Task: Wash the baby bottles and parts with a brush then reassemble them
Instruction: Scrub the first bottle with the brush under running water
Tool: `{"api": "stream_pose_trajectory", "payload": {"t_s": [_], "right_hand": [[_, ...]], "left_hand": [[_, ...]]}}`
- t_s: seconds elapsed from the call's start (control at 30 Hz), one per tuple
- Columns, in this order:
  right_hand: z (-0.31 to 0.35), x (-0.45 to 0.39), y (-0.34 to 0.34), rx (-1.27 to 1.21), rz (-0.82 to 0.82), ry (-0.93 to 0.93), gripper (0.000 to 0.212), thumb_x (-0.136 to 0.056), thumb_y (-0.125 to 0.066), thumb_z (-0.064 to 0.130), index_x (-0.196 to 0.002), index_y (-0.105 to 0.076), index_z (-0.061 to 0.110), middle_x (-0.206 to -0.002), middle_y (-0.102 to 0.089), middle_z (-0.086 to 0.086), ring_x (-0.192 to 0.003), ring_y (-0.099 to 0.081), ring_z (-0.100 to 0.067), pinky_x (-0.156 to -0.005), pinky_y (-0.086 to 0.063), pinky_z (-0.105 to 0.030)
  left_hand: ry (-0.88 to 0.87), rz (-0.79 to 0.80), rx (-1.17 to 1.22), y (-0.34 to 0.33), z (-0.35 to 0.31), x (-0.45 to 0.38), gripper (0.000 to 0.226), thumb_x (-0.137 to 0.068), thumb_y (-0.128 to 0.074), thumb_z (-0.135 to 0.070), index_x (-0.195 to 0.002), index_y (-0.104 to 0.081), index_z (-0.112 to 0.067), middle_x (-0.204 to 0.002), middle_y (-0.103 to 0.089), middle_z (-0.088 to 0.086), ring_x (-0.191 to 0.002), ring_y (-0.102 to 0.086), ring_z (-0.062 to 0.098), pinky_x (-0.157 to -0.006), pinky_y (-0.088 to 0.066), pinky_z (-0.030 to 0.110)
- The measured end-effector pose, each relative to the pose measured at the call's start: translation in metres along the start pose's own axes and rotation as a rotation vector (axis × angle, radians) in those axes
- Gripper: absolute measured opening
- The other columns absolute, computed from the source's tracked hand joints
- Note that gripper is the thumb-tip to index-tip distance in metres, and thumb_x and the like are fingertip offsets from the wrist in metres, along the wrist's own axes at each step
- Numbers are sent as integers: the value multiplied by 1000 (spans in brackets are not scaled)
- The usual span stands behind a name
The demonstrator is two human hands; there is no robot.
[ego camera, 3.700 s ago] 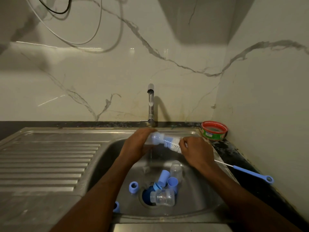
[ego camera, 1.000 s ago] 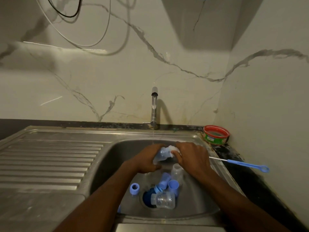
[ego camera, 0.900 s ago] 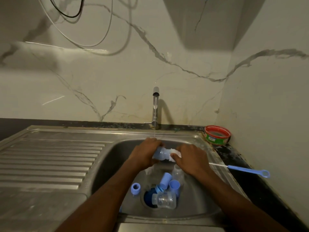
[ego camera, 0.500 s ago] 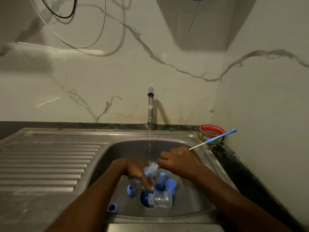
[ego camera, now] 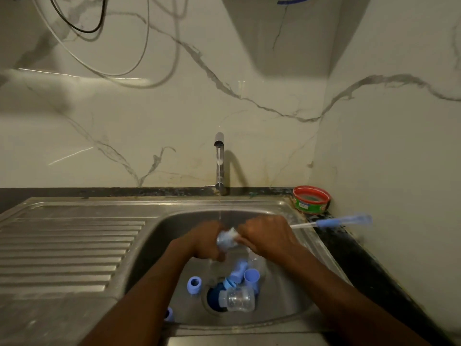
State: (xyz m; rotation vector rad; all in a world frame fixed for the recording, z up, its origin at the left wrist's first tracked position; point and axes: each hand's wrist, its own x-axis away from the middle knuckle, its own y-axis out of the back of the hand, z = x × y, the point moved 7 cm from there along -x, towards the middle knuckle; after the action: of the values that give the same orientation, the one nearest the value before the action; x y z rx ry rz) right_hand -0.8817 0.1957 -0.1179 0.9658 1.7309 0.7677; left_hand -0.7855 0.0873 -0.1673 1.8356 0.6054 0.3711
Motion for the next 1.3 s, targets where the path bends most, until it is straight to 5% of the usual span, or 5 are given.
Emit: {"api": "stream_pose_trajectory", "payload": {"t_s": [0.13,0.43,0.73,1.03,1.3], "right_hand": [[21,8,-16,141,-45,370,31,-85,-69,58,-77,-63,29,-66,-61,9,-53,-60,-13,-45,-32,-24],[-21,12,-37,-1231,316,-796,32,-91,-67,41,-94,-72,9,-56,-56,6,-48,-57,-17,-47,-38,-23],[12,12,-26,58,11,381,44,-93,-42,64,-78,-62,28,-68,-65,7,-59,-64,-15,-49,-27,-25],[-22,17,-45,-1177,321,-797,31,-95,-64,46,-92,-68,15,-69,-60,-1,-52,-49,-10,-51,-38,-23],[7,10,-8,181,-61,345,39,-90,-56,65,-77,-63,29,-65,-62,9,-53,-61,-11,-46,-32,-23]], "left_hand": [[76,580,79,-40,5,27,48,-85,-79,-18,-130,-62,-14,-129,-64,7,-113,-61,18,-89,-50,19],[-290,-726,-536,36,-33,10,47,-63,-89,-33,-103,-65,-26,-105,-68,-1,-95,-59,20,-81,-48,36],[74,650,131,-49,-4,32,40,-82,-79,-19,-119,-65,-23,-124,-66,6,-112,-63,19,-101,-52,35],[-134,-676,-511,33,-32,9,54,-60,-92,-36,-104,-62,-29,-104,-68,-3,-95,-59,19,-80,-49,35],[45,467,213,-37,-15,24,40,-86,-78,-20,-123,-65,-12,-113,-64,0,-96,-61,6,-78,-45,9]]}}
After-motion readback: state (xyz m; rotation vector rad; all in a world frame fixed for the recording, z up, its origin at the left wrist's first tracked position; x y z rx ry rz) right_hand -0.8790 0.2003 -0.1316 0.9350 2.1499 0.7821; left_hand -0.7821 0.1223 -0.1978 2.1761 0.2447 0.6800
